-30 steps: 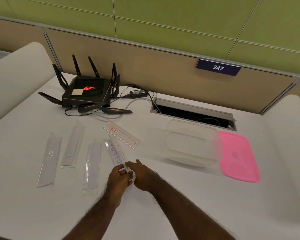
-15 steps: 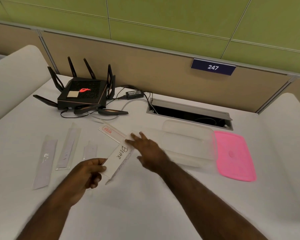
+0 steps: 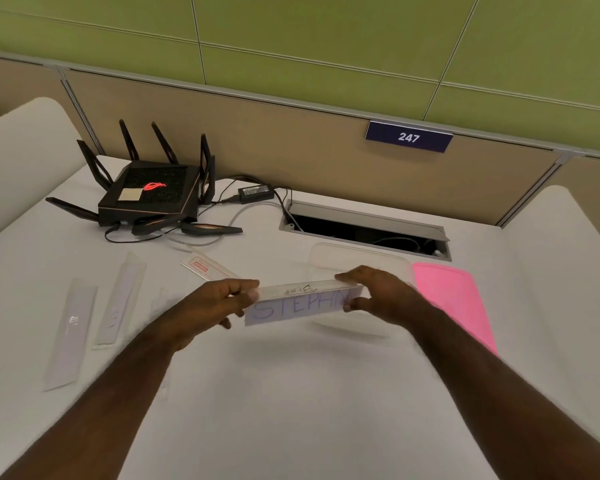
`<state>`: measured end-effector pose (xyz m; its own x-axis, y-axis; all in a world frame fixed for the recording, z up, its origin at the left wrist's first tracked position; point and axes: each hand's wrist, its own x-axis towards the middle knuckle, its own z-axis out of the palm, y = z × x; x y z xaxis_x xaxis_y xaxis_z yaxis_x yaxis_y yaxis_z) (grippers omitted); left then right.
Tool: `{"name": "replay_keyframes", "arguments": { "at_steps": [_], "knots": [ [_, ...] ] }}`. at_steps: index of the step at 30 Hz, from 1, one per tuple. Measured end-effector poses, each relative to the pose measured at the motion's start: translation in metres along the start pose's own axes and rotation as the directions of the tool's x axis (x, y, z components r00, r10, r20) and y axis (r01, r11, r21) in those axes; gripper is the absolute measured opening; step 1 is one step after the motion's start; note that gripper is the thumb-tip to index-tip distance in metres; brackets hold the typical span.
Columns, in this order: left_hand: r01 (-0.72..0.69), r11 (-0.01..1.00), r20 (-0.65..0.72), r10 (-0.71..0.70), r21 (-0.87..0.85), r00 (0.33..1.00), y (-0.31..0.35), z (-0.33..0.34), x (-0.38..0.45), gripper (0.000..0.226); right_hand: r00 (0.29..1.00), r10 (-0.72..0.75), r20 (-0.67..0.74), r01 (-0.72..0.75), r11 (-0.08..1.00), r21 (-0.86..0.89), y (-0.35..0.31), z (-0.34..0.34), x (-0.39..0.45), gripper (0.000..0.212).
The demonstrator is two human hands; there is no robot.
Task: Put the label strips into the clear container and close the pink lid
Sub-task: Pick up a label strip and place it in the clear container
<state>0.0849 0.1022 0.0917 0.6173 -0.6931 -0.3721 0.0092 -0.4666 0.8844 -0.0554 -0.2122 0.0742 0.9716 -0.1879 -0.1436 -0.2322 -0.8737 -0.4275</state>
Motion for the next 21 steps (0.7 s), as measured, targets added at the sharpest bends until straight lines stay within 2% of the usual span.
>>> {"name": "replay_keyframes", "arguments": {
  "at_steps": [2, 4, 7, 12, 17, 21],
  "knots": [
    [-0.071, 0.973, -0.010, 0.075, 0.218, 0.997, 0.011, 0.014, 0.019, 0.058, 0.998, 0.064, 0.007, -0.064, 0.997, 0.037, 0.017, -0.013, -0.007, 0.060],
    [-0.140, 0.907, -0.051, 0.174, 0.397, 0.983, 0.018, 0.029, 0.043, 0.060, 0.994, 0.113, 0.004, -0.113, 0.993, 0.035, 0.033, -0.026, -0.013, 0.058],
    [-0.203, 0.831, -0.041, 0.261, 0.517, 0.964, 0.028, 0.049, 0.074, 0.054, 0.983, 0.184, -0.019, -0.184, 0.983, -0.009, 0.054, -0.040, -0.022, 0.057],
    [-0.225, 0.638, -0.003, 0.335, 0.737, 0.942, 0.045, 0.076, 0.110, 0.050, 0.963, 0.247, -0.106, -0.256, 0.963, -0.085, 0.080, -0.039, -0.030, 0.057],
    [-0.166, 0.322, 0.043, 0.358, 0.932, 0.933, 0.045, 0.102, 0.138, 0.047, 0.934, 0.293, -0.206, -0.341, 0.903, -0.261, 0.090, -0.017, -0.030, 0.057],
    [-0.122, 0.096, 0.083, 0.337, 0.988, 0.938, 0.039, 0.114, 0.152, 0.047, 0.937, 0.268, -0.225, -0.336, 0.867, -0.369, 0.093, -0.002, -0.023, 0.055]
  ]
}}
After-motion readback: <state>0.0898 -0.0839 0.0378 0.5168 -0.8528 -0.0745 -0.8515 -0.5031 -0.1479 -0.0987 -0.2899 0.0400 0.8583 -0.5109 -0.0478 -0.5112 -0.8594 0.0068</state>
